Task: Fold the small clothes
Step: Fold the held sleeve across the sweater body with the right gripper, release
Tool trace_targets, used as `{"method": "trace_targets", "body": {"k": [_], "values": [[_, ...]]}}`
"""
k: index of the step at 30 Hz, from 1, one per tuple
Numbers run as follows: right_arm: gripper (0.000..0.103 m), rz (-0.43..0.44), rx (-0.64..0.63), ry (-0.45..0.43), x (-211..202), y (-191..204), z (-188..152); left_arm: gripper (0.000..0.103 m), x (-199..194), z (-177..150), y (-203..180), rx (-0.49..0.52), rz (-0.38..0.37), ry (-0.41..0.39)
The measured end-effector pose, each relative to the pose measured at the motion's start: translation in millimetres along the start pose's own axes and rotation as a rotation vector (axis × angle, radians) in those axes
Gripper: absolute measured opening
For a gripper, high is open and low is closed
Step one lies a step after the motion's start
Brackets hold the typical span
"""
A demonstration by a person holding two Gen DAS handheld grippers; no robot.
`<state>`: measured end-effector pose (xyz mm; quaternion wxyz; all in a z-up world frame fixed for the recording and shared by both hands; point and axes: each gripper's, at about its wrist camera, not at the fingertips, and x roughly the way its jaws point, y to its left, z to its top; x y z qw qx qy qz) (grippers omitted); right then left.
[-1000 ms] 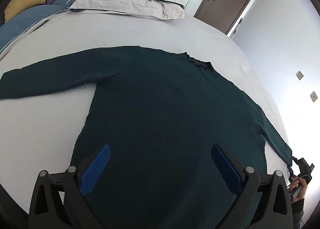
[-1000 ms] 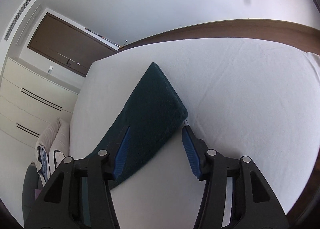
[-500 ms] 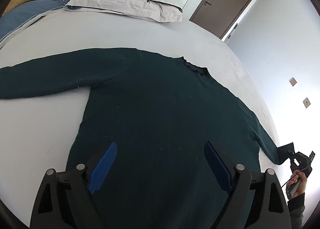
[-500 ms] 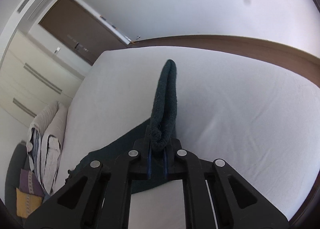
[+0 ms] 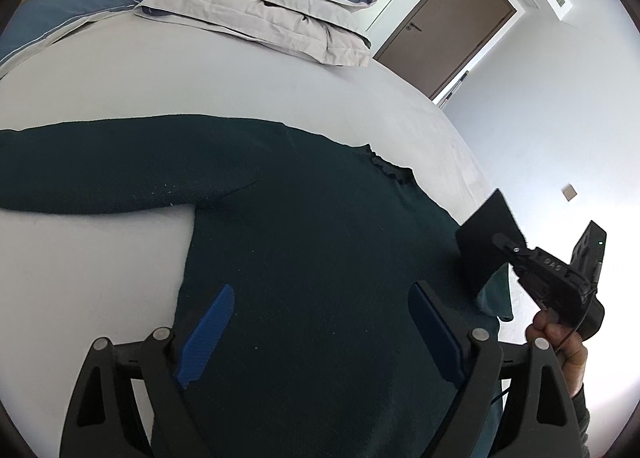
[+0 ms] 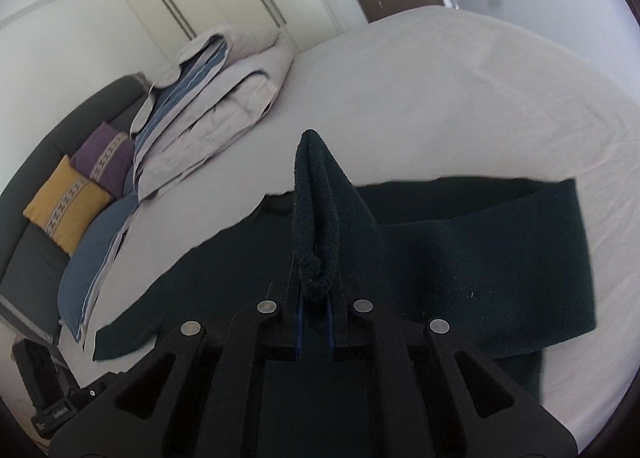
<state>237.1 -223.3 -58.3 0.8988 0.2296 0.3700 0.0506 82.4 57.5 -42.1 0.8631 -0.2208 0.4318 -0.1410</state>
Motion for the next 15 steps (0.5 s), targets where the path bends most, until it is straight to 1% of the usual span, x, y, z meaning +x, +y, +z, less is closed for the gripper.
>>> {"method": "trace_targets", "body": {"k": [1, 3, 4, 5, 6, 7, 8, 9, 10, 13, 15], "values": [[0.007, 0.006, -0.006, 0.024, 13, 8, -13, 0.090, 2, 2, 2, 0.000, -0.001, 0.004], [0.007, 0.007, -0.014, 0.077, 53, 20, -35, 0.090, 8, 5, 3, 0.000, -0.006, 0.013], [0.009, 0.007, -0.019, 0.108, 67, 23, -49, 0.090, 13, 7, 2, 0.000, -0.009, 0.022], [0.010, 0.003, -0.020, 0.140, 70, 12, -63, 0.090, 15, 9, 3, 0.000, -0.014, 0.028], [0.013, 0.002, -0.023, 0.159, 77, 12, -73, 0.090, 21, 11, 1, 0.001, -0.021, 0.037], [0.023, 0.003, -0.028, 0.166, 84, 12, -78, 0.090, 27, 13, -3, 0.003, -0.028, 0.048], [0.042, -0.003, -0.039, 0.155, 79, 10, -94, 0.090, 33, 15, -7, 0.007, -0.040, 0.057], [0.053, -0.002, -0.041, 0.141, 77, 11, -101, 0.090, 39, 16, -13, 0.010, -0.053, 0.066], [0.062, 0.005, -0.032, 0.128, 65, 8, -108, 0.090, 46, 17, -19, 0.013, -0.064, 0.076], [0.062, 0.033, -0.014, 0.086, 24, -9, -118, 0.090, 72, 21, -42, 0.036, -0.106, 0.118], [0.062, 0.051, 0.025, 0.071, -1, -28, -114, 0.090, 92, 22, -58, 0.049, -0.116, 0.152]]}}
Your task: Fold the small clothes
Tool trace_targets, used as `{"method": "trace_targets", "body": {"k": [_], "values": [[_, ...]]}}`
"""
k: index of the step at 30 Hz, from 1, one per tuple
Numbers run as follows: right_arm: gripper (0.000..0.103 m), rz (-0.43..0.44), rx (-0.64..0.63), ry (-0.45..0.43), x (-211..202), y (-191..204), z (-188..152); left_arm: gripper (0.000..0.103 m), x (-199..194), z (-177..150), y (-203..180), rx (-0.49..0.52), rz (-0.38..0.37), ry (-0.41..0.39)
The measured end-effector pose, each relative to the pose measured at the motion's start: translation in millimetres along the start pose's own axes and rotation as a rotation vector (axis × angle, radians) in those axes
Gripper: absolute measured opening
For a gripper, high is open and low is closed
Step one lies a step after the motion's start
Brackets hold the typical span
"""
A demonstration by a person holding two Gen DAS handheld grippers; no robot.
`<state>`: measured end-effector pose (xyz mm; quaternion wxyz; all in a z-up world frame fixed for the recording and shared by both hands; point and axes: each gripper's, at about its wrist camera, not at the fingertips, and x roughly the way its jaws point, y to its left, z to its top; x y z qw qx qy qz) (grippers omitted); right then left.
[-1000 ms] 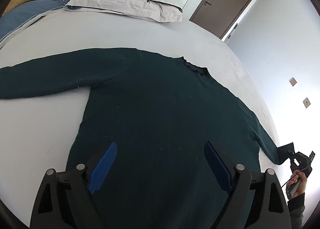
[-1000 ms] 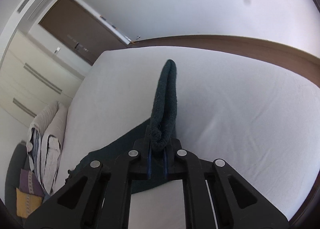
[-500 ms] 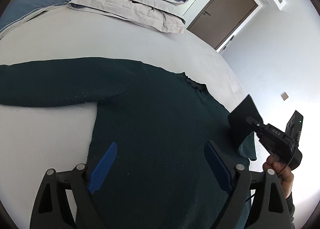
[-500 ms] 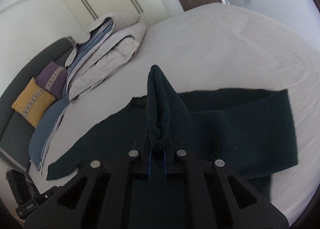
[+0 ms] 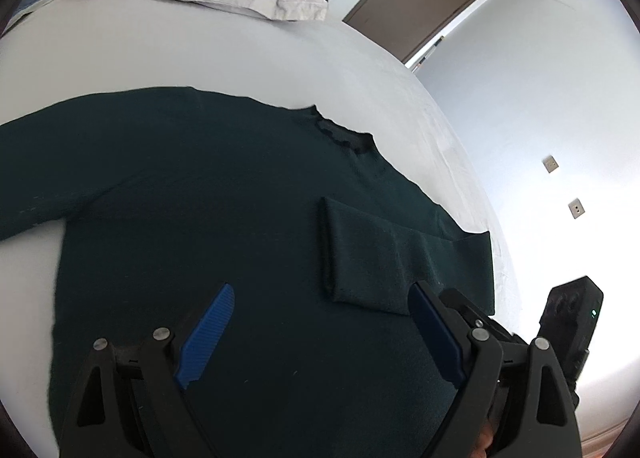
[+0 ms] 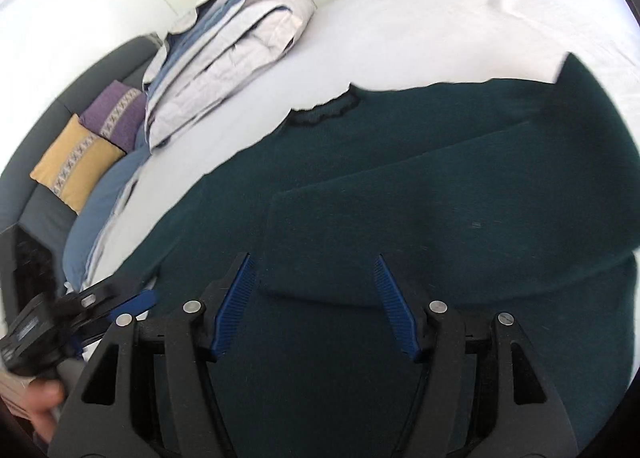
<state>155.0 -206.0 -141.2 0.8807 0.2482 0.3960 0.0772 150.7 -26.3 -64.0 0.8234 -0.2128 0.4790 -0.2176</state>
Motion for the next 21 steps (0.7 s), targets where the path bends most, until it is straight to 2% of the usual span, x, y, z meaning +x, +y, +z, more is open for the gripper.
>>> {"method": "trace_targets", "body": {"k": [2, 5, 7, 8, 11, 13, 15, 21], "values": [[0.062, 0.023, 0.059, -0.012, -28, -22, 11, 0.087, 25, 5, -12, 0.015, -0.004, 0.036], [0.062, 0.044, 0.122, -0.049, -57, -48, 8, 0.072, 65, 14, -27, 0.037, 0.019, 0.102], [0.062, 0.053, 0.154, -0.068, -76, -63, 8, 0.054, 82, 18, -32, 0.037, 0.024, 0.136], [0.062, 0.058, 0.170, -0.079, -82, -70, 6, 0.051, 89, 19, -34, 0.039, 0.035, 0.148], [0.062, 0.047, 0.203, -0.093, -94, -89, 4, 0.039, 107, 24, -43, 0.067, 0.088, 0.152], [0.062, 0.035, 0.223, -0.094, -99, -103, 2, 0.022, 109, 26, -45, 0.080, 0.113, 0.147], [0.062, 0.026, 0.243, -0.083, -98, -114, -2, 0.014, 108, 26, -44, 0.086, 0.110, 0.143], [0.062, 0.006, 0.268, -0.065, -93, -133, -12, 0.010, 85, 27, -38, 0.118, 0.107, 0.089]]}}
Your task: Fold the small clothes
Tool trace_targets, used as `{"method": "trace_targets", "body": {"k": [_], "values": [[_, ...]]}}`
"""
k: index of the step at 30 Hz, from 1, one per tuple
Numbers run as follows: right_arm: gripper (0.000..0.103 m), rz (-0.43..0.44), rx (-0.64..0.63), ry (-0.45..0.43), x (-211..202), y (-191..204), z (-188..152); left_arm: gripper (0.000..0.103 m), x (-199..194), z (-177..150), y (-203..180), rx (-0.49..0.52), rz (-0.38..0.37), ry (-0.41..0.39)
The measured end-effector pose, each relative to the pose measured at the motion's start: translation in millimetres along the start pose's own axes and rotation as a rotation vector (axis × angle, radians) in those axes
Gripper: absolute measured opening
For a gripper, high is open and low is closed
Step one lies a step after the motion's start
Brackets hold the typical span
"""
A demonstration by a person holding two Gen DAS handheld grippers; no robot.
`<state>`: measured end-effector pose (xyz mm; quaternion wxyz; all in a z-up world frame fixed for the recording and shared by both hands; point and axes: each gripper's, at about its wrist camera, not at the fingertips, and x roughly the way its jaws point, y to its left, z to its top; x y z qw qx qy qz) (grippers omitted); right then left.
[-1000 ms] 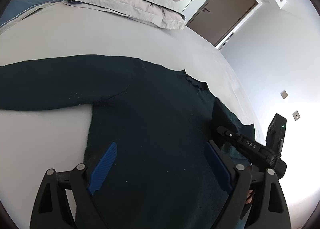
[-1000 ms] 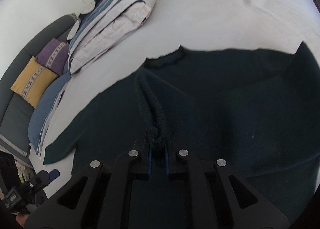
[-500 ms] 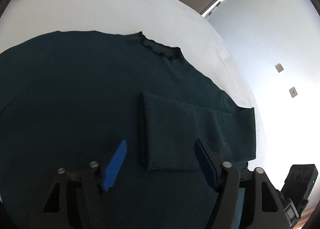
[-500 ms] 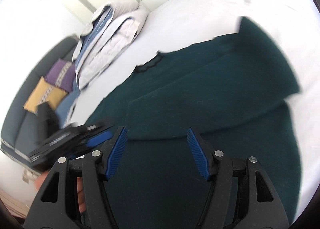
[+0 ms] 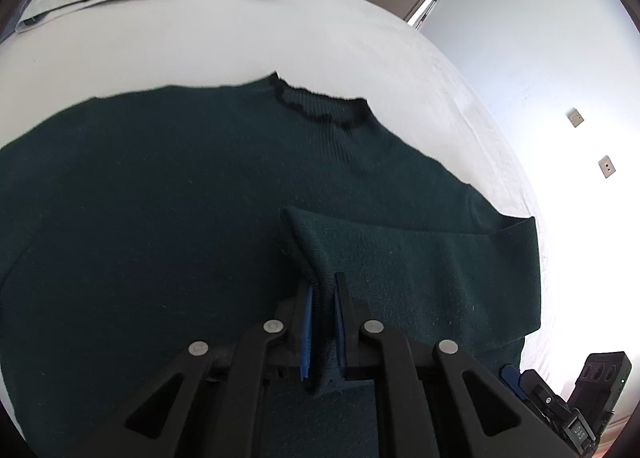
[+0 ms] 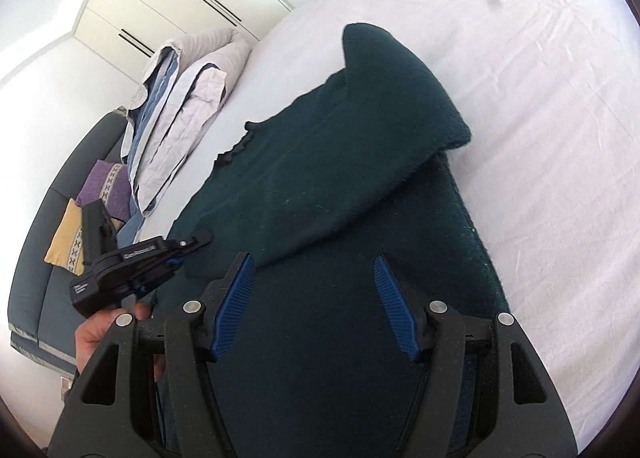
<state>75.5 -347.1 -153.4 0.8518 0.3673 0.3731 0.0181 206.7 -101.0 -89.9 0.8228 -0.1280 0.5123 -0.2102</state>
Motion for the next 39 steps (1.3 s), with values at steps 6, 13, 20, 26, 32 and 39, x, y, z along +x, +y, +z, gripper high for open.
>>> {"method": "trace_targets", "body": {"k": [6, 13, 20, 26, 32, 39], "values": [[0.060, -0.021, -0.014, -0.003, -5, -10, 5, 0.010, -23, 13, 16, -0.029, -0.016, -0.085], [0.061, 0.029, 0.103, -0.045, -13, -26, 28, 0.010, -29, 17, 38, -0.064, -0.008, -0.138], [0.061, 0.063, 0.263, -0.032, 5, -40, 59, 0.010, -21, 17, 55, -0.079, 0.007, -0.186], [0.058, 0.079, 0.442, -0.096, 9, -78, 69, 0.010, -11, 11, 67, -0.099, 0.028, -0.168], [0.032, 0.064, 0.516, -0.154, 4, -101, 66, 0.011, -5, 4, 76, -0.117, 0.007, -0.174], [0.032, 0.058, 0.458, -0.156, 2, -97, 69, 0.012, -9, -5, 81, -0.138, -0.015, -0.184]]}}
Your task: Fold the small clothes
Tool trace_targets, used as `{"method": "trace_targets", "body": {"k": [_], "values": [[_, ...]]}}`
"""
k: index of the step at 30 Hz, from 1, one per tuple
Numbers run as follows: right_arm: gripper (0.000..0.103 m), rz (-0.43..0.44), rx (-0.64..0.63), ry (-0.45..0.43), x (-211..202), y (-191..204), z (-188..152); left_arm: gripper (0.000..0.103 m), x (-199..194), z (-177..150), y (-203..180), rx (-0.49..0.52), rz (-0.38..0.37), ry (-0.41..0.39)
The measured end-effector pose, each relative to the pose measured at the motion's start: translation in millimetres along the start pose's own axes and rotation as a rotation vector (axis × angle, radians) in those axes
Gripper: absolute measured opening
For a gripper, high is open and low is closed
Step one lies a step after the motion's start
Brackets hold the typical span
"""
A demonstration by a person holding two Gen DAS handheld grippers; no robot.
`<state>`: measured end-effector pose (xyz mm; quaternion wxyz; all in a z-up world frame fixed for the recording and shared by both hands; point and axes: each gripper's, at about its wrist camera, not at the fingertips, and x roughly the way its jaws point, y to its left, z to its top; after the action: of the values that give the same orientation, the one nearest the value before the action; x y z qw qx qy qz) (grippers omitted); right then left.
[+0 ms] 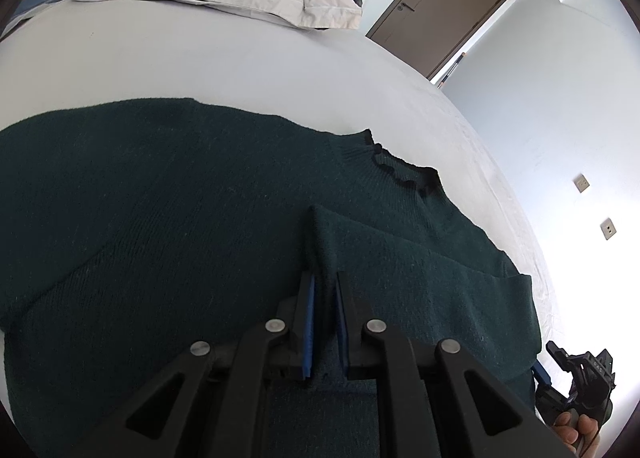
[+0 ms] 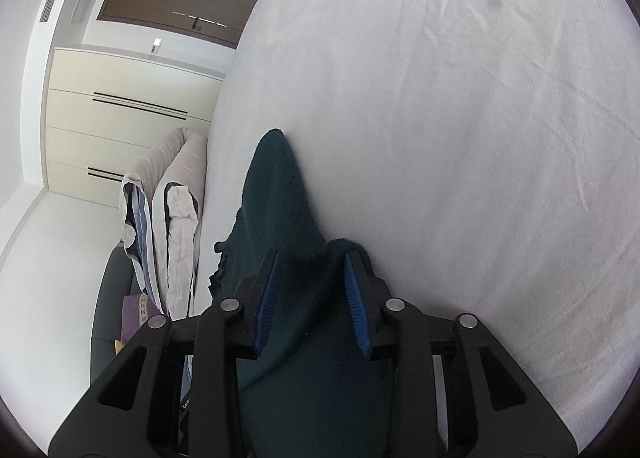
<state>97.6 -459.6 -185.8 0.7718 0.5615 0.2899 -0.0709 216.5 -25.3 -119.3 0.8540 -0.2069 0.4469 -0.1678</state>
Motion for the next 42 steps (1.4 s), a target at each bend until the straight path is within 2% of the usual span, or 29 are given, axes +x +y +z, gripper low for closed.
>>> {"method": "trace_targets", "body": {"k": [2, 5, 9, 13, 15, 16, 18, 19, 20, 23, 25, 30, 31, 34, 36, 37, 38, 40, 42], "values": [[0.045, -0.051, -0.078, -0.064, -16, 19, 4, 0.013, 0, -3, 1, -0.004, -0.005, -0.004], [0.045, -0.095, -0.199, -0.102, -21, 49, 17, 0.013, 1, -5, 0, -0.003, -0.004, -0.013], [0.045, -0.183, -0.352, 0.014, 29, 88, 36, 0.010, 1, -7, 0, -0.014, -0.014, -0.021], [0.045, -0.319, -0.470, 0.041, 79, 99, 51, 0.009, -1, -11, 1, -0.022, -0.021, -0.036], [0.045, -0.343, -0.472, 0.061, 98, 95, 59, 0.009, 0, -11, 3, -0.028, -0.029, -0.038], [0.043, -0.349, -0.485, 0.053, 102, 94, 62, 0.009, 1, -11, 4, -0.033, -0.032, -0.035], [0.029, -0.412, -0.550, 0.034, 108, 100, 62, 0.009, 3, -10, 7, -0.042, -0.038, -0.034], [0.017, -0.444, -0.571, 0.029, 111, 101, 62, 0.009, 4, -10, 7, -0.043, -0.038, -0.033], [0.011, -0.455, -0.582, 0.028, 112, 101, 63, 0.009, 4, -10, 7, -0.042, -0.038, -0.035], [0.006, -0.490, -0.628, 0.008, 113, 100, 59, 0.009, 3, -12, 7, -0.039, -0.036, -0.042], [0.000, -0.547, -0.632, -0.027, 114, 94, 62, 0.009, 4, -13, 7, -0.036, -0.033, -0.043], [0.000, -0.491, -0.562, -0.041, 100, 89, 74, 0.011, 8, -11, 12, -0.050, -0.053, -0.036], [0.007, -0.481, -0.557, -0.057, 92, 92, 72, 0.012, 8, -12, 12, -0.054, -0.055, -0.038], [0.008, -0.376, -0.598, -0.094, 61, 110, 52, 0.012, 9, -13, 12, -0.049, -0.053, -0.044], [0.019, -0.317, -0.647, -0.055, 53, 119, 29, 0.012, 10, -13, 12, -0.049, -0.054, -0.045], [0.031, -0.299, -0.672, -0.030, 52, 121, 15, 0.012, 10, -13, 12, -0.049, -0.056, -0.046], [0.050, -0.297, -0.685, -0.013, 53, 119, 5, 0.012, 10, -14, 12, -0.050, -0.057, -0.047], [0.068, -0.328, -0.698, 0.024, 62, 107, -9, 0.012, 10, -14, 13, -0.050, -0.058, -0.049], [0.068, -0.414, -0.690, 0.096, 83, 81, -13, 0.012, 8, -15, 14, -0.050, -0.059, -0.050]]}}
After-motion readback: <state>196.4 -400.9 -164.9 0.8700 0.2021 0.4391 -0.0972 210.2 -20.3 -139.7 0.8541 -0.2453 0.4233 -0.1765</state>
